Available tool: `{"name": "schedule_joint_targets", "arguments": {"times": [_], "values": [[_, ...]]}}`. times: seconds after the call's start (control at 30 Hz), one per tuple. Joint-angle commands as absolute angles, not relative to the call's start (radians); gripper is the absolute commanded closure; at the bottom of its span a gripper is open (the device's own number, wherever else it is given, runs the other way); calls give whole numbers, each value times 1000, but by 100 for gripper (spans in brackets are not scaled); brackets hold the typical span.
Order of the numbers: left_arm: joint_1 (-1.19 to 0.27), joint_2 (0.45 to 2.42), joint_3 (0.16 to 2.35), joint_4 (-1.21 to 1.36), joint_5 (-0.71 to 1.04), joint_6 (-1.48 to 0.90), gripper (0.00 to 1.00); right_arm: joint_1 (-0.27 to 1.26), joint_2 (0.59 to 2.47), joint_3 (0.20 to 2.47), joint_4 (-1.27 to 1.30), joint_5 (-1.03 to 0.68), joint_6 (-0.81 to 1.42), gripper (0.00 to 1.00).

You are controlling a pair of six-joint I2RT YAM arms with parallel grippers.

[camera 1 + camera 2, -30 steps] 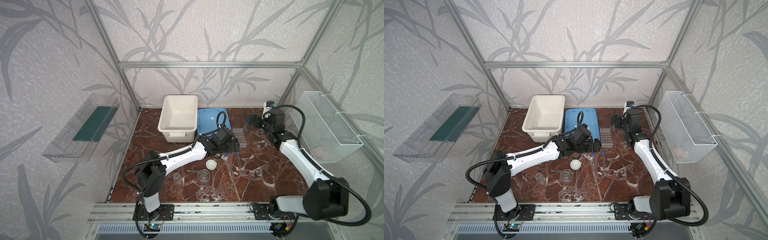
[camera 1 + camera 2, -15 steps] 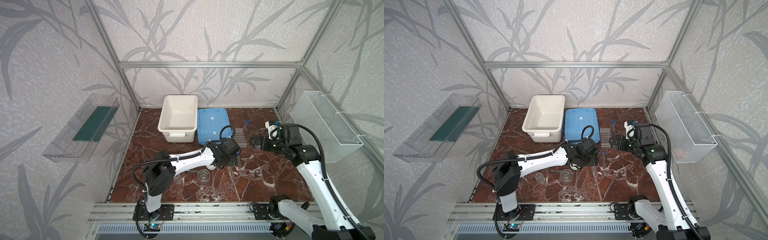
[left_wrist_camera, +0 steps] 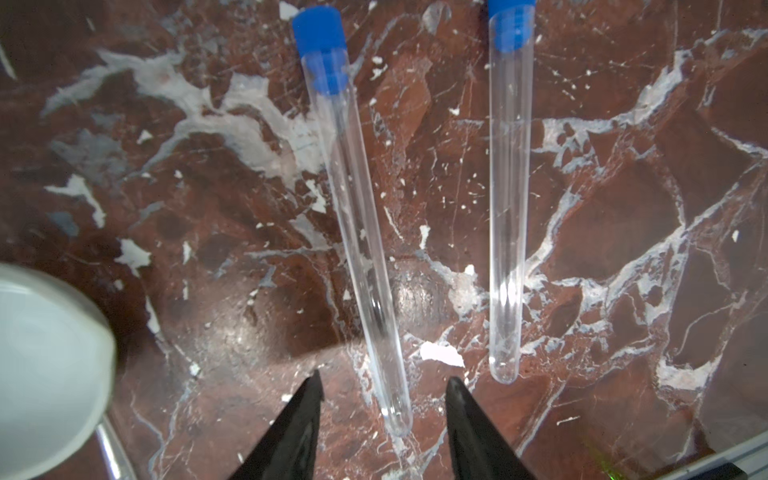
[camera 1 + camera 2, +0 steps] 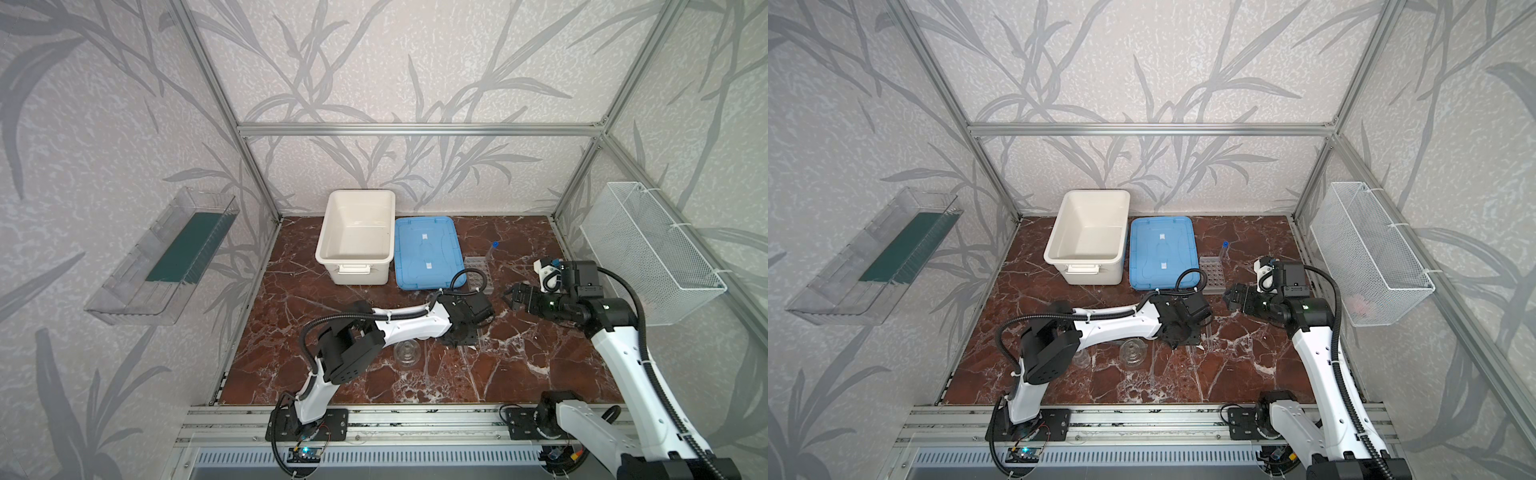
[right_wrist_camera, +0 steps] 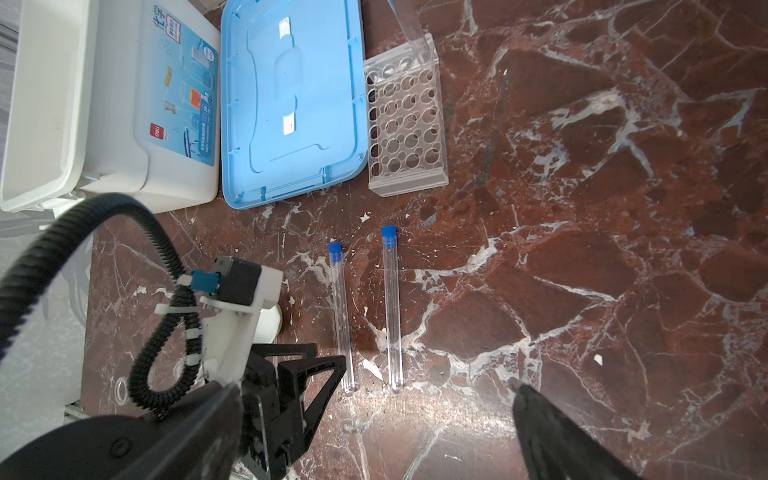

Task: Organize the chemistry lab equipment
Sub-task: 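Grasp the next blue-capped tube with the left gripper while the right arm draws back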

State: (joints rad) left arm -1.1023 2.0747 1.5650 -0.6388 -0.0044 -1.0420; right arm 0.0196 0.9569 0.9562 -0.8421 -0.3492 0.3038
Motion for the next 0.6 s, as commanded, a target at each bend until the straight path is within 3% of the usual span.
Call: {"name": "schedule_joint_targets", "arguments": {"times": [0.0,0.23,0.57], "values": [[-1109,2098,1598,-722,-40,-1029,52,16,928,951,-831,-361,292,0],[-1109,2147,1644,-781,-65,-1005,60,16,878,953,-837,-293,282,0],[-1110,2174,1653,-773,-67,-999,62,11,843,946,-822,-277,295,0]]}}
